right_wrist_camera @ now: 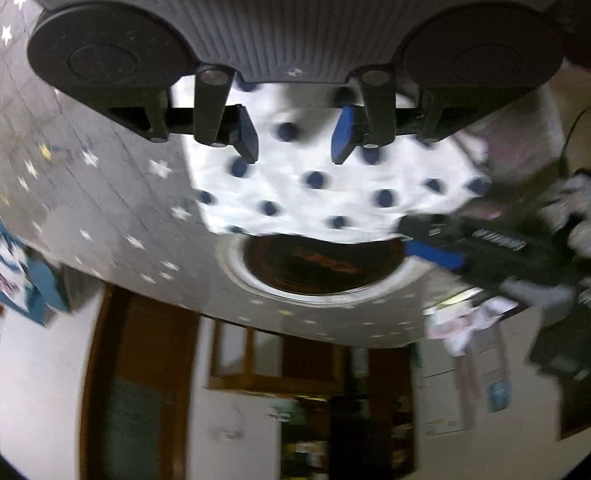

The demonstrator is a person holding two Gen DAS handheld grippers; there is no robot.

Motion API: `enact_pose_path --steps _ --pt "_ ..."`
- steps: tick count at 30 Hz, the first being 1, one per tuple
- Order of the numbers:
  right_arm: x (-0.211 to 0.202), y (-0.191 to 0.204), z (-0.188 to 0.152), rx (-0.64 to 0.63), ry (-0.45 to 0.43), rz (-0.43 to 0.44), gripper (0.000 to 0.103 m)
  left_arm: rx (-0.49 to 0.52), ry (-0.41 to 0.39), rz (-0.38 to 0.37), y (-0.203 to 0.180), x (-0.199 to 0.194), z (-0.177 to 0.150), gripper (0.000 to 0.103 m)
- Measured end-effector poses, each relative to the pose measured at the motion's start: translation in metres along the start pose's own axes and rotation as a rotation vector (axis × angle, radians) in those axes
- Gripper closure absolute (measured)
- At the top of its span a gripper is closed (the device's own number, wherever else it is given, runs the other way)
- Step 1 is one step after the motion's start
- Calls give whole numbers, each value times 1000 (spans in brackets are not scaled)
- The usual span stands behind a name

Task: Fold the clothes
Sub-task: 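Grasp the stack with the left gripper while the right gripper tucks its edge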

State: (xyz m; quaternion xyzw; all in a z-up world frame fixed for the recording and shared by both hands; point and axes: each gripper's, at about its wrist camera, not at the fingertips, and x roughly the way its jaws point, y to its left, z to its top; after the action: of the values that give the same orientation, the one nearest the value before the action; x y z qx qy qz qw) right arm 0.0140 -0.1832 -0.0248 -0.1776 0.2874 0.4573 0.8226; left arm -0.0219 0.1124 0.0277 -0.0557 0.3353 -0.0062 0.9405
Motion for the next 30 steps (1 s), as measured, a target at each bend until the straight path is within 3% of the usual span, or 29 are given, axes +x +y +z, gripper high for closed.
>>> enact_pose_path --steps 10,19,25,30 --pt "-1 94 5 -359 -15 161 54 -164 38 47 18 -19 -11 47" --pt "30 138 -6 -617 48 139 54 -393 97 33 42 -26 -28 35" --pt "42 144 -13 -673 52 107 56 -548 141 -12 55 -24 -37 32" --pt "43 141 -12 -638 41 116 69 -632 163 -47 58 -23 -46 27"
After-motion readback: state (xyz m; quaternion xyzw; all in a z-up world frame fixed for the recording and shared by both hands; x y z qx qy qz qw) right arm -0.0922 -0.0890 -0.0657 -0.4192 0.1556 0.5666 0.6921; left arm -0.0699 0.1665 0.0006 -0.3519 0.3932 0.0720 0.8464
